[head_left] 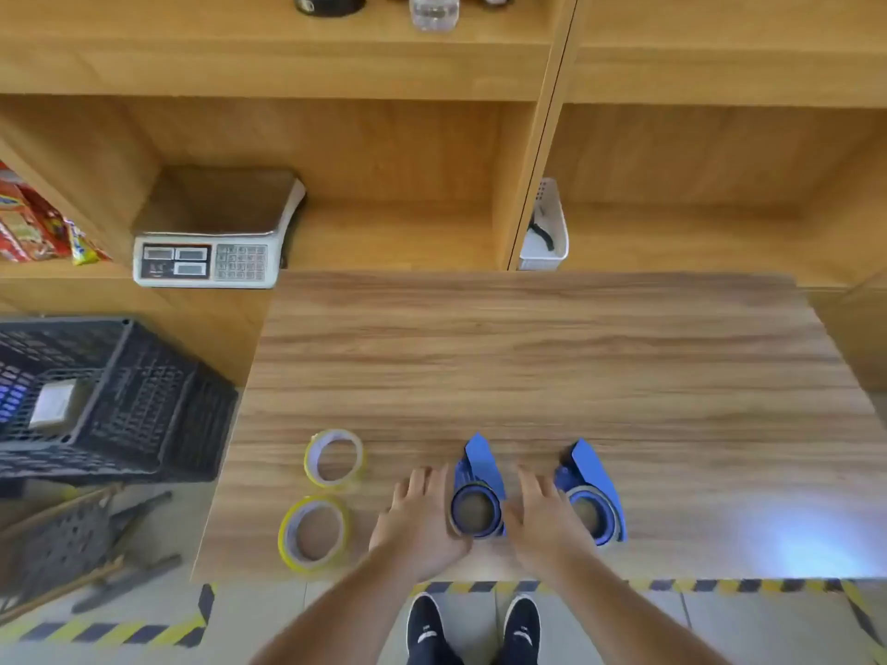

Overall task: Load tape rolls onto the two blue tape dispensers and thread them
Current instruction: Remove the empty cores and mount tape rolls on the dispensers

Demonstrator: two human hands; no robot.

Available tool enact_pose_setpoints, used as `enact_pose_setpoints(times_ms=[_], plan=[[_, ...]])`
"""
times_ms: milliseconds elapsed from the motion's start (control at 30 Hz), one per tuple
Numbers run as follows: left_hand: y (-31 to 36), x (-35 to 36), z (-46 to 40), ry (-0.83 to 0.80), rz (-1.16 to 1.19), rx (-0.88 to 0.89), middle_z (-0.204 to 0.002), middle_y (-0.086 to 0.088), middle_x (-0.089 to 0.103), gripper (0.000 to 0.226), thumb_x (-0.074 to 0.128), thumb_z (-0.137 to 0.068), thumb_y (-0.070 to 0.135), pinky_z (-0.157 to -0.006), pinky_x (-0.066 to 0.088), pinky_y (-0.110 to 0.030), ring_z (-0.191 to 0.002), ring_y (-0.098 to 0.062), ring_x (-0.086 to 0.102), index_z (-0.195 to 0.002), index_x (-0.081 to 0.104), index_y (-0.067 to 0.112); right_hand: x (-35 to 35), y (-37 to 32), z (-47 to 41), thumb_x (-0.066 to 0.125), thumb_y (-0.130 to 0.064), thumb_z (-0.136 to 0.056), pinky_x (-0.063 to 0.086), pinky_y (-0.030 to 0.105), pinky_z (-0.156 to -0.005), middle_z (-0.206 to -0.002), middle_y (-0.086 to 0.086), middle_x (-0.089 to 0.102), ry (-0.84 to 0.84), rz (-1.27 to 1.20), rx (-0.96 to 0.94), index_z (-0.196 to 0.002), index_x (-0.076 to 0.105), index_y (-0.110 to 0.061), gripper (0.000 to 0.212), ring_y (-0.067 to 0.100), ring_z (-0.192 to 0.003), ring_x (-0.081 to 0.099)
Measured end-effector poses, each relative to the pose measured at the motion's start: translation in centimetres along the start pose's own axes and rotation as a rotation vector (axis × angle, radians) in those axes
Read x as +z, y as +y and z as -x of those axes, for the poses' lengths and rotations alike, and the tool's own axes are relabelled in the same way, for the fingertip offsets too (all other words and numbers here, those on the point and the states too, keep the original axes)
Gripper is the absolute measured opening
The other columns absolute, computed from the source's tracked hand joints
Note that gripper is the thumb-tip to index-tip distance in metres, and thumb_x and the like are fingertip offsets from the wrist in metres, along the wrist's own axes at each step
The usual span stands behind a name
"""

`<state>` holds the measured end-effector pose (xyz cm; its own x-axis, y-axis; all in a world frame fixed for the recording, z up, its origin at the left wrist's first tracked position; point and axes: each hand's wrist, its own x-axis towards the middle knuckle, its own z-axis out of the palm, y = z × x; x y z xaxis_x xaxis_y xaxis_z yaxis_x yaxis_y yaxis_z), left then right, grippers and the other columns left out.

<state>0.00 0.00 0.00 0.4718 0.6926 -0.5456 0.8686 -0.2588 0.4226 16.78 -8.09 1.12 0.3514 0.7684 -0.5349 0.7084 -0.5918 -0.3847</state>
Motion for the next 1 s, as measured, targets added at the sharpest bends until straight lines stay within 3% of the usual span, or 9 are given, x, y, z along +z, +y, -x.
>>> enact_pose_setpoints(times_ms=[233,400,633,800,1000], plan=[[0.4,4.2,-2.2,-0.008,-0.029,-0.050,-0.143,0.007,0.038,0.092,0.067,-0.072,0.057,-0.100,0.048,-0.043,-0.136,-0.022,0.039,-0.149,0.028,0.028,2.7,1.1,-2.0,0.047,-0.037,-0.100,0.052,0.042,-0.087,-0.124,0.010,0.059,-0.076,-0.064,0.079,-0.133,0.045,-0.015,0.040,0.031,-0.109,0.060],[1.6,6.5,-3.3,0.057,-0.009,-0.045,-0.138,0.002,0.041,0.087,0.072,-0.079,0.055,-0.097,0.051,-0.041,-0.132,-0.022,0.044,-0.147,0.029,0.021,3.4,2.0,-2.4,0.048,-0.031,-0.100,0.051,0.038,-0.081,-0.124,0.004,0.066,-0.085,-0.064,0.040,-0.138,0.046,-0.019,0.040,0.028,-0.111,0.063],[1.9,7.5,-3.8,0.091,0.021,-0.065,-0.133,0.001,0.044,0.081,0.076,-0.081,0.047,-0.095,0.054,-0.041,-0.128,-0.023,0.046,-0.144,0.032,0.020,3.4,2.4,-2.9,0.049,-0.026,-0.098,0.055,0.040,-0.080,-0.113,0.004,0.069,-0.068,-0.036,0.036,-0.129,0.051,-0.019,0.033,0.028,-0.102,0.066],[1.4,7.1,-3.7,0.059,-0.008,-0.049,-0.140,0.001,0.043,0.084,0.077,-0.082,0.036,-0.099,0.053,-0.041,-0.134,-0.023,0.043,-0.150,0.029,0.019,2.5,2.8,-3.5,0.045,-0.013,-0.095,0.047,0.034,-0.065,-0.104,0.008,0.069,-0.043,0.045,0.065,-0.121,0.053,-0.016,0.027,0.029,-0.088,0.065],[1.1,6.4,-3.6,0.058,-0.011,-0.017,-0.144,0.002,0.041,0.089,0.075,-0.082,0.034,-0.101,0.052,-0.040,-0.137,-0.022,0.042,-0.154,0.025,0.019,2.3,2.9,-3.7,0.043,-0.010,-0.094,0.048,0.035,-0.065,-0.099,0.009,0.069,-0.009,0.048,0.065,-0.120,0.052,-0.016,0.028,0.032,-0.089,0.066]])
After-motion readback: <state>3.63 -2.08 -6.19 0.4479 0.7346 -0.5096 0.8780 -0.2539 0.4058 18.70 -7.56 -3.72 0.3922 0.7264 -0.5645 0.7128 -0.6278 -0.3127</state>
